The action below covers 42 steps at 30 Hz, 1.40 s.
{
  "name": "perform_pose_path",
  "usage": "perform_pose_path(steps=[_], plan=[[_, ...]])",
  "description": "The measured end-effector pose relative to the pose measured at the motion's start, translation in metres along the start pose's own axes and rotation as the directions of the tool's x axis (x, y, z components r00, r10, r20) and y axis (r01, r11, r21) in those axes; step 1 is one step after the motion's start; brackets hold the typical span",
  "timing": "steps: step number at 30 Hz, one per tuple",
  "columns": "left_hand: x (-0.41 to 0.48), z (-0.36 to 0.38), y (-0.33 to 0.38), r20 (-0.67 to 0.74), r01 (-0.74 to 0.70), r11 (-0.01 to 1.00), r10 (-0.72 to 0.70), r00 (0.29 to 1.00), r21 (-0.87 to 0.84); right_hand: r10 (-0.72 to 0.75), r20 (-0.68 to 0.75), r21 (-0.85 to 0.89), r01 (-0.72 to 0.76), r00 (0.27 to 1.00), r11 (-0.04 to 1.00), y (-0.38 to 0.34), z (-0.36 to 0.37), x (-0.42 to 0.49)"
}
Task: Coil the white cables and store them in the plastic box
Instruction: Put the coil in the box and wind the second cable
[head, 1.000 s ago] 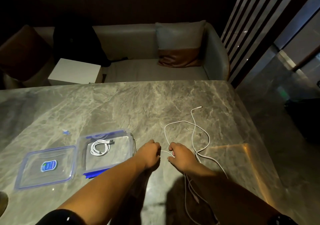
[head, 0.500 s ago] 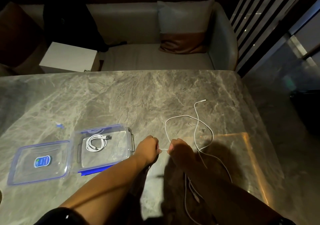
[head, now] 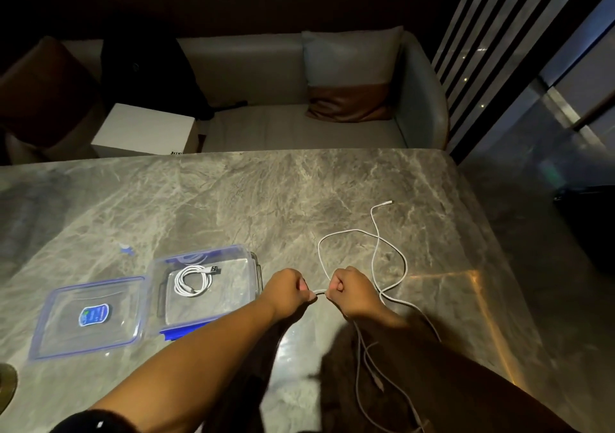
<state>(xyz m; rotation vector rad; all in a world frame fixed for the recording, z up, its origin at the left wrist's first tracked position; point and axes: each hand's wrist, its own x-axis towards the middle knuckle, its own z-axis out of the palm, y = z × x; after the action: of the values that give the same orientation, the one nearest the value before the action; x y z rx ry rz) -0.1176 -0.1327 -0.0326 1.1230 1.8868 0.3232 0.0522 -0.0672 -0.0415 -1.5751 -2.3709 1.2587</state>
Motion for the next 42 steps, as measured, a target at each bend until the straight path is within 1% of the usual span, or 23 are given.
perform_pose_path(steps=[2,4,6,7,9,11,13,14,16,18,20,21,23,25,28,32,34,35,37,39,42], plan=[[-0.010,-0.008,0.000,0.024,-0.024,0.997,0.026,0.999,-0.074,0.007,0.033,0.067,-0.009,0.999,0.998,-0.006,-0.008,-0.009],[-0.024,-0.019,0.003,0.084,-0.060,0.983,0.076,0.994,-0.175,0.021,0.090,0.144,-0.034,0.996,0.989,-0.012,-0.014,-0.019],[-0.043,-0.031,0.007,0.135,-0.090,0.961,0.128,0.982,-0.261,0.002,0.116,0.212,-0.027,0.993,0.977,-0.022,-0.020,-0.030],[-0.053,-0.036,0.008,0.150,-0.094,0.949,0.145,0.978,-0.302,-0.023,0.117,0.221,-0.004,0.993,0.975,-0.029,-0.024,-0.036],[-0.074,-0.047,0.008,0.172,-0.088,0.912,0.169,0.970,-0.401,-0.102,0.095,0.166,0.085,0.990,0.982,-0.046,-0.033,-0.048],[-0.096,-0.056,0.008,0.212,-0.037,0.822,0.190,0.959,-0.569,-0.189,0.059,0.127,0.181,0.980,0.975,-0.064,-0.041,-0.059],[-0.118,-0.064,0.009,0.268,0.065,0.683,0.195,0.943,-0.728,-0.271,0.028,0.139,0.265,0.962,0.954,-0.083,-0.047,-0.070],[-0.129,-0.068,0.010,0.284,0.103,0.617,0.202,0.937,-0.780,-0.312,0.011,0.140,0.307,0.950,0.941,-0.092,-0.049,-0.076],[-0.150,-0.076,0.011,0.291,0.131,0.505,0.251,0.923,-0.853,-0.388,-0.009,0.140,0.385,0.922,0.912,-0.112,-0.055,-0.088],[-0.169,-0.084,0.011,0.286,0.118,0.442,0.335,0.898,-0.889,-0.471,-0.028,0.121,0.471,0.882,0.874,-0.132,-0.062,-0.102],[-0.186,-0.090,0.011,0.283,0.087,0.429,0.417,0.864,-0.899,-0.537,-0.026,0.078,0.537,0.843,0.840,-0.150,-0.071,-0.115],[-0.193,-0.093,0.011,0.288,0.072,0.438,0.450,0.845,-0.896,-0.562,-0.014,0.041,0.562,0.827,0.826,-0.159,-0.077,-0.121],[-0.209,-0.100,0.015,0.291,0.034,0.471,0.486,0.824,-0.882,-0.602,0.023,-0.039,0.602,0.798,0.797,-0.178,-0.090,-0.133],[-0.224,-0.105,0.021,0.285,0.014,0.467,0.517,0.807,-0.884,-0.629,0.052,-0.080,0.631,0.776,0.772,-0.196,-0.105,-0.142],[-0.244,-0.114,0.035,0.266,0.000,0.428,0.561,0.784,-0.904,-0.671,0.074,-0.078,0.675,0.738,0.734,-0.225,-0.127,-0.158],[-0.268,-0.132,0.050,0.214,-0.037,0.368,0.616,0.758,-0.929,-0.723,0.059,-0.015,0.725,0.688,0.689,-0.257,-0.152,-0.180],[-0.277,-0.140,0.056,0.183,-0.085,0.371,0.628,0.756,-0.925,-0.750,0.041,-0.017,0.751,0.660,0.660,-0.271,-0.159,-0.190],[-0.280,-0.144,0.059,0.170,-0.112,0.377,0.639,0.750,-0.919,-0.762,0.036,-0.046,0.763,0.646,0.644,-0.277,-0.161,-0.194],[-0.286,-0.152,0.063,0.154,-0.149,0.377,0.664,0.732,-0.914,-0.772,0.041,-0.098,0.771,0.635,0.629,-0.287,-0.166,-0.201],[-0.291,-0.161,0.064,0.158,-0.170,0.383,0.688,0.709,-0.908,-0.765,0.059,-0.111,0.766,0.641,0.633,-0.297,-0.170,-0.205],[-0.298,-0.176,0.063,0.173,-0.208,0.418,0.707,0.686,-0.884,-0.769,0.063,-0.111,0.770,0.636,0.628,-0.307,-0.174,-0.208]])
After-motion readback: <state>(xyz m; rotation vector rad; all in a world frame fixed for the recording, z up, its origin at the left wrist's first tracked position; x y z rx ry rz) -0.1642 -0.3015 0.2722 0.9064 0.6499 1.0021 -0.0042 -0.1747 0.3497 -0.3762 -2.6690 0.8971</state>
